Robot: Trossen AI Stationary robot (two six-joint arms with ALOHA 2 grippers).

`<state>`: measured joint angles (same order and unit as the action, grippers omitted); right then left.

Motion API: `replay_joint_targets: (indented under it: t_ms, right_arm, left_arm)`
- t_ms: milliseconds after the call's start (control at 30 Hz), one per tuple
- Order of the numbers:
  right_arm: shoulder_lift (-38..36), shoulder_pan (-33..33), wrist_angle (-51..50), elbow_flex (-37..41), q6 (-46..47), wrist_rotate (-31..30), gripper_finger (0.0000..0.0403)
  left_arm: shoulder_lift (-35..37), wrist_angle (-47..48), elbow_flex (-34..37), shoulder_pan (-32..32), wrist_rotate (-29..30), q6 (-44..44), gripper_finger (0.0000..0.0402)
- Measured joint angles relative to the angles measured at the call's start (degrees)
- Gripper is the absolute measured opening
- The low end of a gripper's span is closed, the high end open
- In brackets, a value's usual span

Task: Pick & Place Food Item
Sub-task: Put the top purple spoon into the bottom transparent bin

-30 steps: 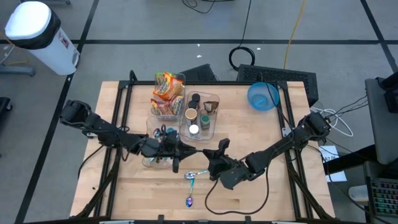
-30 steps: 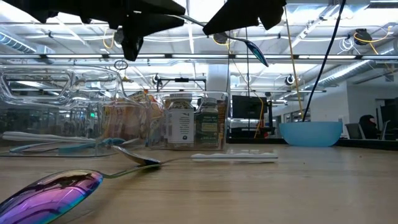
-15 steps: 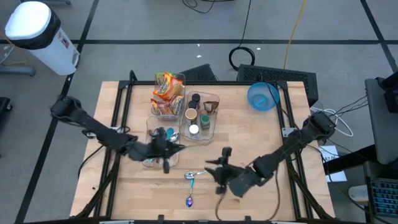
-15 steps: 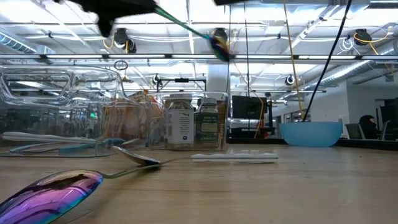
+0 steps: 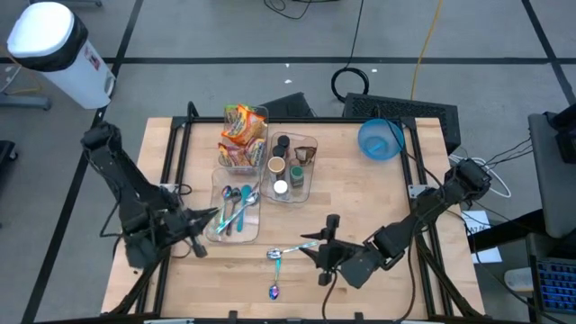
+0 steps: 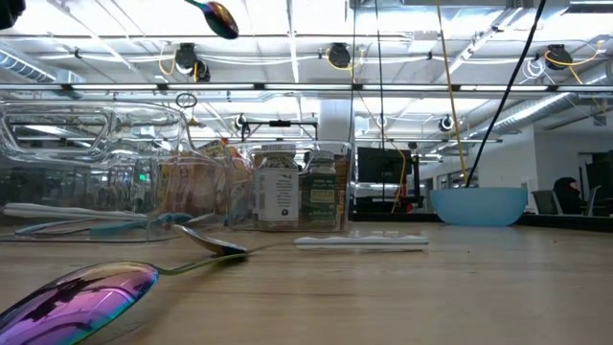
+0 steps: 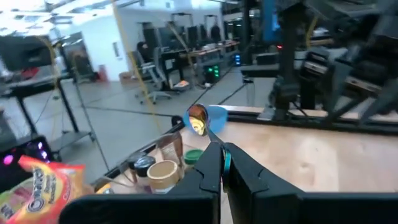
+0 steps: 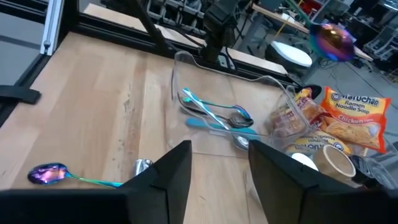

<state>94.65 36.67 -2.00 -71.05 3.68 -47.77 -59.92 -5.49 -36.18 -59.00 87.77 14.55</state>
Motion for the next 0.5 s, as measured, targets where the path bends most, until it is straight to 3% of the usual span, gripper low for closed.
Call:
replay_joint_targets:
  t_ms: [133, 233, 333, 500]
  right_arm:
    - [0.0, -0.6, 0.0, 0.0, 0.1, 0.0, 0.0146]
    - [0.0, -0.7, 0.0, 0.0, 0.2, -0.1, 0.0146]
    - [0.0, -0.6, 0.0, 0.0, 0.2, 0.0, 0.0145]
    - [0.0, -0.7, 0.0, 0.0, 0.1, 0.0, 0.0144]
  left_arm:
    - [0.0, 2.3, 0.0, -1.4, 0.0, 0.7, 0.0008]
    - [0.0, 2.9, 0.0, -0.6, -4.5, 6.8, 0.0004]
    - [0.3, -2.1, 0.0, 1.7, -16.8, 10.1, 0.0006]
    - [0.2, -8.2, 0.0, 6.4, -40.3, 7.5, 0.0004]
